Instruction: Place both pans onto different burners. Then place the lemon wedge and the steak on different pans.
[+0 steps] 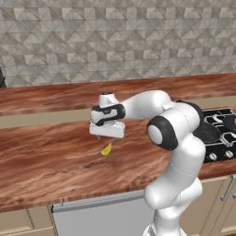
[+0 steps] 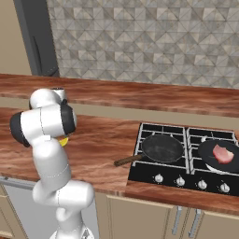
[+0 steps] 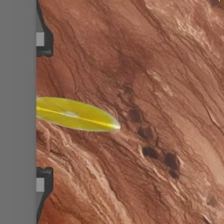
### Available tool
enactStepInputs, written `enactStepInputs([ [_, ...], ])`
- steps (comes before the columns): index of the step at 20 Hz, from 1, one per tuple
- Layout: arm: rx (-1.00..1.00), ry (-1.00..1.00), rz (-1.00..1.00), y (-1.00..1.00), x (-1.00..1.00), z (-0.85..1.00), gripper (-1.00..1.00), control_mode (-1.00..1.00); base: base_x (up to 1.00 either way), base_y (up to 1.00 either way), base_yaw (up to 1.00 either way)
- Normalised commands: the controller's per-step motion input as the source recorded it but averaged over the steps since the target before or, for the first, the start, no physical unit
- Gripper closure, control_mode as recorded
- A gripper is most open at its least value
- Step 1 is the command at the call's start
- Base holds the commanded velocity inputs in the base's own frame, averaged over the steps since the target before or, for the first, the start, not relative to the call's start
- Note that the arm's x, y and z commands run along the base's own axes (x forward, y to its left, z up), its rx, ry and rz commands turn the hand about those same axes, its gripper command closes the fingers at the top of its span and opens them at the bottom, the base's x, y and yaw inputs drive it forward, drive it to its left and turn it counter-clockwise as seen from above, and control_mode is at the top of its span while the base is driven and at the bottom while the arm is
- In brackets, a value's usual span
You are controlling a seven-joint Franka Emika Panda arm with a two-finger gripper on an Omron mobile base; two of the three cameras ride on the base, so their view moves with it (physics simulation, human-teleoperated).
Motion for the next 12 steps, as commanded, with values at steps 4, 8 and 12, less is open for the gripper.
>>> enactStepInputs([
  [4, 0.0, 0.0, 0.0, 0.0, 0.0, -0.21, -1.0, -1.0, 0.0, 0.0, 0.0],
  [8, 0.0, 0.0, 0.0, 0.0, 0.0, -0.2, -1.0, -1.0, 0.0, 0.0, 0.0],
  [12, 0.0, 0.0, 0.0, 0.02, 0.0, -0.18, -1.0, -1.0, 0.0, 0.0, 0.0],
])
